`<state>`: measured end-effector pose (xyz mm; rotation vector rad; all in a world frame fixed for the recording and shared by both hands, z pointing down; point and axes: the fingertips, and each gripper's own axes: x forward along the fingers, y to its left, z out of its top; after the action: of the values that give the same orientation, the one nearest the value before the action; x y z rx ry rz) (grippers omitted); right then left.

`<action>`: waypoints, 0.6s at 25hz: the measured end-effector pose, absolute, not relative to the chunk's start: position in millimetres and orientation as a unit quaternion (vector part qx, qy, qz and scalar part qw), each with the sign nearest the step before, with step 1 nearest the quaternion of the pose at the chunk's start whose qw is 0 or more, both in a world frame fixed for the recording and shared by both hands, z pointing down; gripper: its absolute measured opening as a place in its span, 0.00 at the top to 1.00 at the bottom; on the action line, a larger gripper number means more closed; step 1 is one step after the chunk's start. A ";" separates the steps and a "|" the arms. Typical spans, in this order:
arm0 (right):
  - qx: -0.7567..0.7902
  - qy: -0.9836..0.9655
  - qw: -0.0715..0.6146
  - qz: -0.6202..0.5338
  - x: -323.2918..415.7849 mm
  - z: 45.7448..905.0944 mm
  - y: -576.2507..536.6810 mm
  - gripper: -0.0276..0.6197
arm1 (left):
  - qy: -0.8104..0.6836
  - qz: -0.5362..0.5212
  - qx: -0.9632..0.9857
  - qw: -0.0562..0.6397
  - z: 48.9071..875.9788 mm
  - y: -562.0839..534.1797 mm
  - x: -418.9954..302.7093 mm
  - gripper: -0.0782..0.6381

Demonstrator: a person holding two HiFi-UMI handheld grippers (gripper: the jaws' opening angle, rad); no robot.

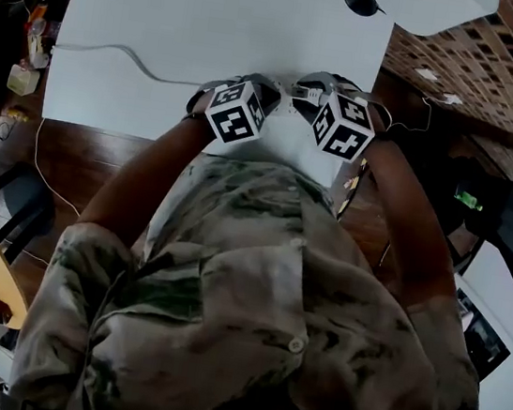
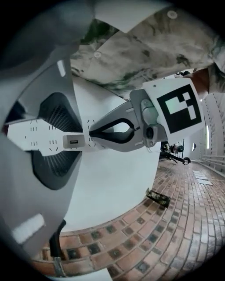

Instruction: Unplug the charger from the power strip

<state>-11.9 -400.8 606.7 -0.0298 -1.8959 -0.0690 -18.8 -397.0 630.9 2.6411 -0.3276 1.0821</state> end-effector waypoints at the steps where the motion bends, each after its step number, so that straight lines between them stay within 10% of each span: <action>1: -0.027 -0.806 0.591 -0.027 -12.3 610.9 -399.4 0.75 | -0.112 0.367 0.913 0.141 630.5 -397.3 -19.1 0.89; 15: -0.083 -0.768 0.635 -0.033 -13.5 628.0 -393.9 0.80 | -0.100 0.329 0.918 0.199 628.2 -397.0 -19.8 0.90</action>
<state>-13.5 -393.9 628.0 -0.1893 -1.7546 -0.0757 -19.8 -397.0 628.2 2.5675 -0.2798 0.9195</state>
